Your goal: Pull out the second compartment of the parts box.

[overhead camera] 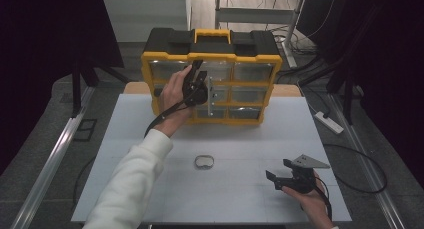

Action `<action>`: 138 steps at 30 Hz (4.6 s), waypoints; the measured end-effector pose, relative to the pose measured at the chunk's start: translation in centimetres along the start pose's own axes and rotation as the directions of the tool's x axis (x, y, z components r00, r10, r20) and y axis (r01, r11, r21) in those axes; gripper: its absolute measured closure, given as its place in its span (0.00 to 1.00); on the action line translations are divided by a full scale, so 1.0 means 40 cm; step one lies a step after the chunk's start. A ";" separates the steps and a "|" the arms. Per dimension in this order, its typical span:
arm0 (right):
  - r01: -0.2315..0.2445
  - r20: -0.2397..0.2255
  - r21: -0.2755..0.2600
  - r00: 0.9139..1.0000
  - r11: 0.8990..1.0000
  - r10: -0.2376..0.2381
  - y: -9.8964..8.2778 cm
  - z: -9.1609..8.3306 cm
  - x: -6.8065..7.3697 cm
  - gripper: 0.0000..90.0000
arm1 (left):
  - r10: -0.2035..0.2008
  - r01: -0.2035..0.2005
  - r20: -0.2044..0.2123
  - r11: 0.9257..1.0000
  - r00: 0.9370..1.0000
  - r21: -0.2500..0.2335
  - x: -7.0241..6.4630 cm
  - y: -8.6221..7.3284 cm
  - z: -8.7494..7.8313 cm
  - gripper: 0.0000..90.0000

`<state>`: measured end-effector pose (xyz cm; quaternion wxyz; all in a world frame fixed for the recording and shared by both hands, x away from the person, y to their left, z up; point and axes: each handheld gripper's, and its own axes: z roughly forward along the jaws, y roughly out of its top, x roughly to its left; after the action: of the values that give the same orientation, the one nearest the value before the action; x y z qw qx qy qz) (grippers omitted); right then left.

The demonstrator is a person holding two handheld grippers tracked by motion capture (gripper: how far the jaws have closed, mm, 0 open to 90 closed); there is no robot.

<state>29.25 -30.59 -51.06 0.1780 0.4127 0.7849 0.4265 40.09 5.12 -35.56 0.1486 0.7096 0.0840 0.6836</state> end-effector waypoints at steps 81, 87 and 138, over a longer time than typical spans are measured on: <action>-0.005 -0.001 -0.004 1.000 1.000 0.005 -0.001 -0.001 -0.001 0.15 | 0.106 -0.107 -0.094 0.994 0.990 -0.005 -0.015 0.002 0.011 0.83; -0.005 -0.001 -0.004 1.000 1.000 0.005 -0.001 -0.001 -0.001 0.15 | 0.123 -0.125 -0.108 0.992 0.986 -0.007 -0.017 0.001 0.012 0.84; -0.004 0.001 -0.006 1.000 1.000 0.004 0.000 -0.003 0.000 0.15 | 0.153 -0.160 -0.121 0.986 0.981 -0.050 -0.022 -0.009 -0.037 0.86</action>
<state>29.18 -30.67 -51.01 0.1789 0.4139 0.7827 0.4290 38.59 5.33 -36.47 0.1100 0.6681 0.0161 0.7358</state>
